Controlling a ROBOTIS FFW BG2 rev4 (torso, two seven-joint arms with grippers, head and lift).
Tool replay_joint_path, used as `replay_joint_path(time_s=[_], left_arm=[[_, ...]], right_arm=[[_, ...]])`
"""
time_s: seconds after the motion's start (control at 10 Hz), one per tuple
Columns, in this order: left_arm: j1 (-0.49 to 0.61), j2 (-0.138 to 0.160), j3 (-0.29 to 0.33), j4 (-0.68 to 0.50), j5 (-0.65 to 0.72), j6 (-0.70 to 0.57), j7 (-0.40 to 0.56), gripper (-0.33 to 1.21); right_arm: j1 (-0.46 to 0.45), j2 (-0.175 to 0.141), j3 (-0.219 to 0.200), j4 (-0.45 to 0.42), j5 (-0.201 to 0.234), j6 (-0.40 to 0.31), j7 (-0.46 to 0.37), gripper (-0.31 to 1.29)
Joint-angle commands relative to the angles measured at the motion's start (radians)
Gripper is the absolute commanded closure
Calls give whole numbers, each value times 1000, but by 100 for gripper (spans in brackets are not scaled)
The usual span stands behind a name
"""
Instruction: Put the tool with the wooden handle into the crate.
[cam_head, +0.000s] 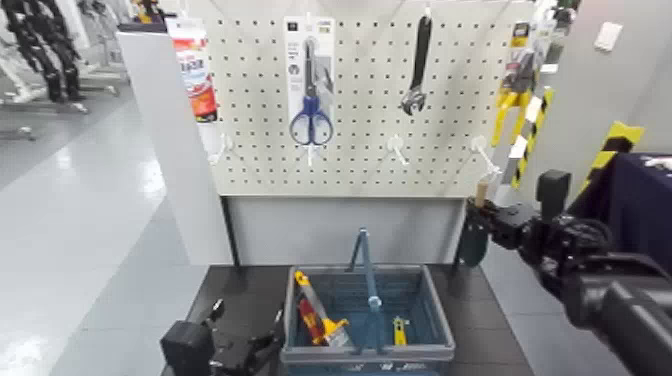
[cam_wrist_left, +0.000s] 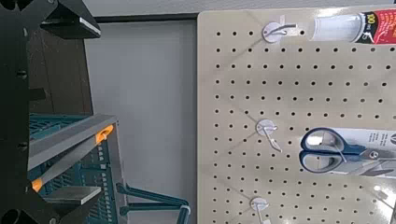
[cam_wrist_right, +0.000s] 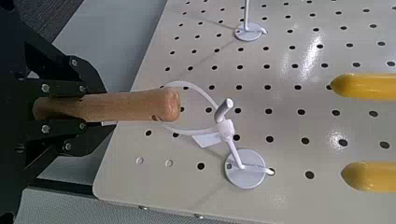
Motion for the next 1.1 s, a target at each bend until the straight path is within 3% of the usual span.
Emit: replay_joint_path(time_s=[0.1, 0.5, 0.9, 1.0, 1.1], left_arm=[[3, 0, 1, 0, 0, 0, 1, 12], [11, -3, 8, -1, -1, 3, 1, 12], [15, -6, 11, -4, -1, 6, 1, 12], [15, -6, 12, -6, -1, 7, 1, 12], [17, -6, 12, -6, -1, 7, 1, 13]], right_arm=[[21, -2, -17, -29, -9, 0, 2, 125], [101, -5, -48, -177, -23, 32, -15, 125], [268, -5, -109, -506, -23, 162, -86, 125], [311, 0, -129, -581, -33, 207, -95, 125], [355, 6, -146, -639, -76, 247, -97, 125]])
